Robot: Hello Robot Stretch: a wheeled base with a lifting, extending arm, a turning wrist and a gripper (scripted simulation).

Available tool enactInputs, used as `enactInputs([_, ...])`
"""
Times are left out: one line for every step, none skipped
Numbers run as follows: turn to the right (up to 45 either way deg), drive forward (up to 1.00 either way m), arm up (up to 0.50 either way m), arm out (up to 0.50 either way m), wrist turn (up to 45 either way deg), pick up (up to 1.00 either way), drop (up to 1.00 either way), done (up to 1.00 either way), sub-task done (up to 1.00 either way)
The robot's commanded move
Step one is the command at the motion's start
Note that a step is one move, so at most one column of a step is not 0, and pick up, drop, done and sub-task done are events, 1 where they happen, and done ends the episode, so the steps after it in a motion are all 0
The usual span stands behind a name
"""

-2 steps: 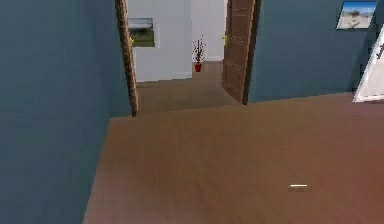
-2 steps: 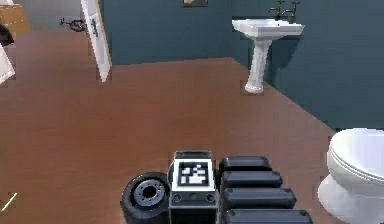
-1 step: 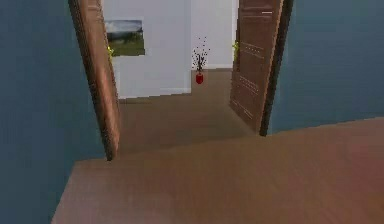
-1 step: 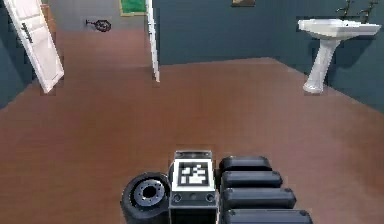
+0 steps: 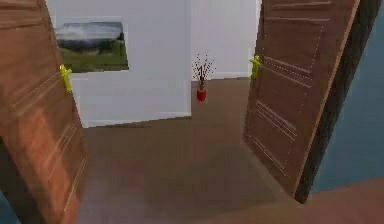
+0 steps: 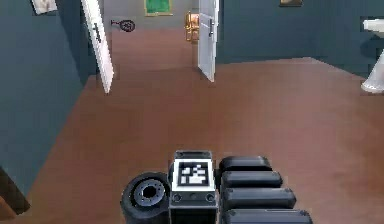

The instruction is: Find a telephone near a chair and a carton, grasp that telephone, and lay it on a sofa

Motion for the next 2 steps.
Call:
enactInputs([0.0,1.0,0.0,0.0,0.0,0.0,0.0,0.0,0.0])
enactInputs([0.0,1.0,0.0,0.0,0.0,0.0,0.0,0.0,0.0])
